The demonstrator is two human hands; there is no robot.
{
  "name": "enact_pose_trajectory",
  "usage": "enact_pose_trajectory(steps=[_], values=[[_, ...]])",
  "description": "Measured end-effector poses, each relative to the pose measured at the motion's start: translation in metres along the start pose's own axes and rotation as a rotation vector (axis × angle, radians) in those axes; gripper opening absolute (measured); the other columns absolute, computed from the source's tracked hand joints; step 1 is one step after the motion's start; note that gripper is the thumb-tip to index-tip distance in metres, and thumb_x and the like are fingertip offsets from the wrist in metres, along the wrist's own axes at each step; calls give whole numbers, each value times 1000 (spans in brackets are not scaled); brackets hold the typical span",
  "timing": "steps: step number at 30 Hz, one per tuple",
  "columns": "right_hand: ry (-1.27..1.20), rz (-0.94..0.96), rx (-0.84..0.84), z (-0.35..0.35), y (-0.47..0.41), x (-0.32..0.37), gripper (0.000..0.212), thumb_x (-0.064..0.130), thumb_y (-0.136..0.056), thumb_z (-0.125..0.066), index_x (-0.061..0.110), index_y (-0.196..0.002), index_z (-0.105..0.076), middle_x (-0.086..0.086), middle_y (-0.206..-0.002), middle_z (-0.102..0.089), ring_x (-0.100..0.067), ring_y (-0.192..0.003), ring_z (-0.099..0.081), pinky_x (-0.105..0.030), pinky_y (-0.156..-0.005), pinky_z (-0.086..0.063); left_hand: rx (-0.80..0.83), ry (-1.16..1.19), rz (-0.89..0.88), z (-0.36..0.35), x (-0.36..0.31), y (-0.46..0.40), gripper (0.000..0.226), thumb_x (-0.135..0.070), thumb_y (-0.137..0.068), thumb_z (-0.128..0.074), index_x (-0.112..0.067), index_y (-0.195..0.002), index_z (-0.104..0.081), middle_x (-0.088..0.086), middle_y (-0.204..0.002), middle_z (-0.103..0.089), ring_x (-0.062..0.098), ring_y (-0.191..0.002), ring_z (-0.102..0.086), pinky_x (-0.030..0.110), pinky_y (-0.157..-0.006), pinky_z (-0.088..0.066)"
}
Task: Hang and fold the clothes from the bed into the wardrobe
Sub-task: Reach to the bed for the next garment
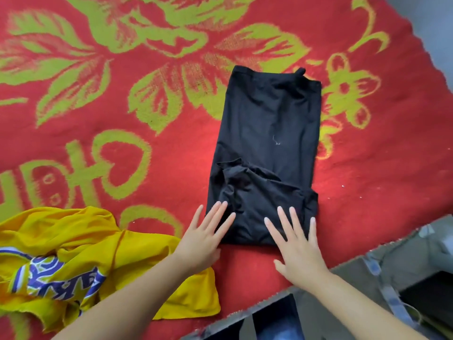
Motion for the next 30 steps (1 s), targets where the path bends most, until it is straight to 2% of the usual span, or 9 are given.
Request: enact_pose_trajectory(steps=[3,8,12,14,15,18,22,26,30], values=[[20,-61,110,-21,-8,-18,109,22,-84,-61,35,-139,34,-7,-154,31,-31,-137,35,-63,-111,7,146,-66,113,-8,2,-18,101,-22,-57,-75,-17,-148,-32,19,-154,-20,30,-143,-17,60,-108,-28],[-77,-24,194,-1,-23,-27,87,-4,-89,-42,27,-152,10,-3,-161,11,-24,-148,13,-47,-118,2,350,91,138,1,8,-41,78,-10,-86,-46,-20,-154,-9,7,-158,18,20,-141,26,43,-117,7],[-487,102,542,46,-23,-37,68,-2,-85,-36,31,-145,-36,4,-151,-37,-13,-139,-32,-35,-115,-23,724,448,124,43,22,-45,63,-1,-87,-40,-12,-149,-32,8,-159,-17,19,-146,-19,29,-118,-17],[-663,210,706,76,-24,-47,42,6,-75,-40,34,-97,-62,5,-98,-66,-11,-89,-58,-29,-80,-43,812,600,124,71,34,-50,58,-7,-82,-46,-13,-140,-48,-4,-138,-51,13,-117,-54,20,-99,-40],[-696,222,718,88,-31,-57,25,11,-70,-43,27,-82,-59,3,-77,-59,-12,-72,-52,-30,-67,-40,814,692,132,85,42,-56,54,-10,-77,-48,-12,-131,-57,-10,-120,-59,6,-96,-59,17,-86,-44],[-854,68,482,111,-72,-101,12,11,-75,-58,18,-83,-63,4,-75,-59,-9,-71,-53,-28,-64,-39,516,1171,269,116,74,-91,19,-7,-84,-59,-2,-100,-68,-7,-87,-65,2,-78,-59,18,-75,-46],[-1209,-365,57,91,-116,-154,23,26,-86,-67,20,-108,-61,0,-112,-64,-11,-102,-59,-25,-90,-46,115,1706,572,94,94,-129,26,-29,-99,-48,-13,-108,-66,2,-101,-72,12,-89,-68,23,-77,-52],[-1281,-738,-179,51,-108,-146,62,47,-83,-67,15,-130,-42,-7,-126,-55,-24,-116,-54,-31,-96,-41,-27,1479,779,43,75,-136,22,-29,-99,-51,-16,-113,-61,2,-116,-67,16,-107,-63,30,-93,-48],[-1160,-739,-319,41,-93,-128,46,38,-89,-62,10,-122,-47,-9,-112,-61,-30,-109,-56,-26,-79,-34,-269,991,686,47,74,-129,25,-23,-101,-44,-13,-118,-59,-4,-110,-63,12,-101,-55,21,-80,-36]])
Point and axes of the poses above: each hand's wrist, its own y-axis away from the middle knuckle, its own z-axis out of the back of the hand, x = y × z, the point moved 5 cm from there along -y, towards the middle knuckle
